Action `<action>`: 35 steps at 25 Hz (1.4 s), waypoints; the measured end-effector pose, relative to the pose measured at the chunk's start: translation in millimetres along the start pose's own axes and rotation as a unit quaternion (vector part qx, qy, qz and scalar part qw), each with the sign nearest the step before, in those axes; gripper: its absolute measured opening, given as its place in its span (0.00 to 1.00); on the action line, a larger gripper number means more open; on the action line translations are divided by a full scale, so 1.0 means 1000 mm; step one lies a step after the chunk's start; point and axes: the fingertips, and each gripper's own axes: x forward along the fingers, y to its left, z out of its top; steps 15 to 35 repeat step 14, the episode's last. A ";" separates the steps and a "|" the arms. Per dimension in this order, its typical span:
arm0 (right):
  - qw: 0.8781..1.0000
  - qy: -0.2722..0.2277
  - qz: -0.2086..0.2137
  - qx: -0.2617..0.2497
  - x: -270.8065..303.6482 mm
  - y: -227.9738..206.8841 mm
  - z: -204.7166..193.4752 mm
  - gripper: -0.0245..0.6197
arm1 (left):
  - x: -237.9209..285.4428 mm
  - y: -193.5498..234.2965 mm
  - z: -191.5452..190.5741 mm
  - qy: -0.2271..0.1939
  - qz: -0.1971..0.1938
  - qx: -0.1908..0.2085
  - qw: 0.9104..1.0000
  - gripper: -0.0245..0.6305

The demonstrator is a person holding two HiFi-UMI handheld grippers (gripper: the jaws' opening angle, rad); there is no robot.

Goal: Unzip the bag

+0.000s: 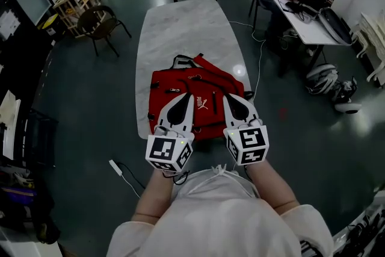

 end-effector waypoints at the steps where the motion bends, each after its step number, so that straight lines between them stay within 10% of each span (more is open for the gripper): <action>1: 1.000 0.000 -0.001 0.001 -0.001 0.000 -0.001 0.08 | 0.000 -0.001 -0.002 0.002 -0.001 -0.001 1.000 0.07; 35: 1.000 0.004 0.004 0.006 -0.005 0.000 -0.010 0.08 | -0.002 -0.001 -0.010 0.006 0.006 -0.029 1.000 0.07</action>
